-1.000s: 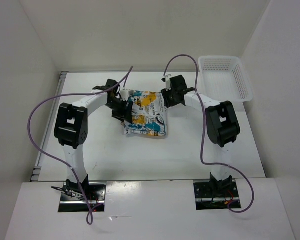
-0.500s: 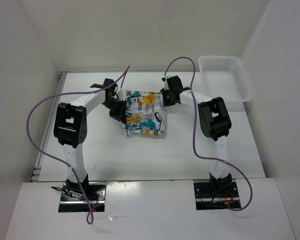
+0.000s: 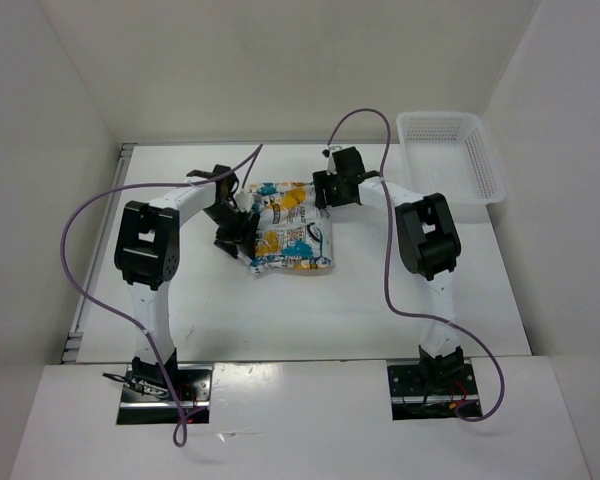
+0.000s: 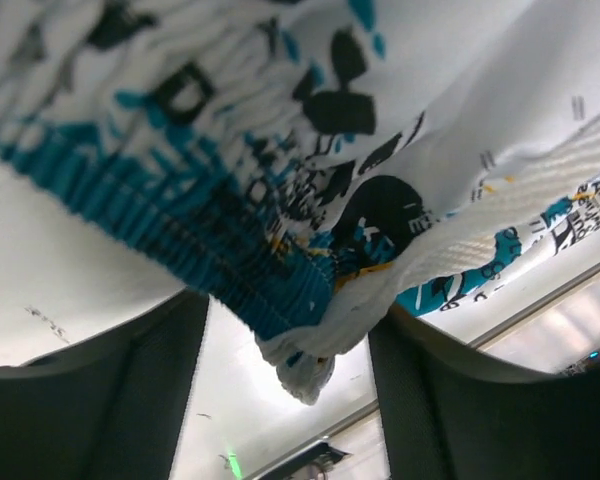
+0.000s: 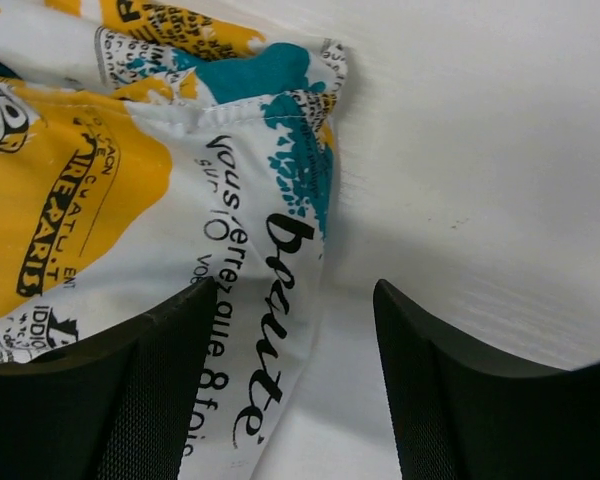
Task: Fold and stack the shorts
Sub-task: Fold the shorts
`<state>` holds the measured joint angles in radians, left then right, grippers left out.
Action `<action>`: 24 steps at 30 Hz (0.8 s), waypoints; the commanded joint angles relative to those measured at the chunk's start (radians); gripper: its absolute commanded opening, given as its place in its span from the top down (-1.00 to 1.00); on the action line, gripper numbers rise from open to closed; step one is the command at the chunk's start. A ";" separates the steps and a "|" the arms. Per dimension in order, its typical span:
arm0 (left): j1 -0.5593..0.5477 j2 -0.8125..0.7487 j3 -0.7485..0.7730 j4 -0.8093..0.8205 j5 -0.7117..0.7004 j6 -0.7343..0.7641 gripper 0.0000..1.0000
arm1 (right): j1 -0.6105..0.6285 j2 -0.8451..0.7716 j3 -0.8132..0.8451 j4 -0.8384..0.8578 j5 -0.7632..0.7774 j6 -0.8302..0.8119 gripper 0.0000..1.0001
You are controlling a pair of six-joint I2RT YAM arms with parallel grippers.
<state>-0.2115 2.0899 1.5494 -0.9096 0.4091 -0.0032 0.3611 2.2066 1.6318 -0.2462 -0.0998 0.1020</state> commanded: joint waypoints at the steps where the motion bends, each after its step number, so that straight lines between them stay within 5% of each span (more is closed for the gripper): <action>1: 0.000 -0.057 0.035 -0.035 -0.001 0.003 -0.46 | -0.005 -0.070 0.043 0.016 -0.051 -0.059 -0.40; 11: 0.035 -0.191 0.095 -0.046 0.077 0.003 -1.00 | -0.014 -0.309 0.010 -0.079 -0.071 -0.211 -0.62; 24: 0.383 -0.455 -0.116 0.278 -0.032 0.003 -1.00 | -0.138 -0.715 -0.317 -0.087 0.141 -0.401 -0.83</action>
<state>0.1261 1.6581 1.4933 -0.6941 0.4072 -0.0040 0.2436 1.5570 1.3785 -0.3367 -0.0319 -0.2356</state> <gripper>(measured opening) 0.997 0.911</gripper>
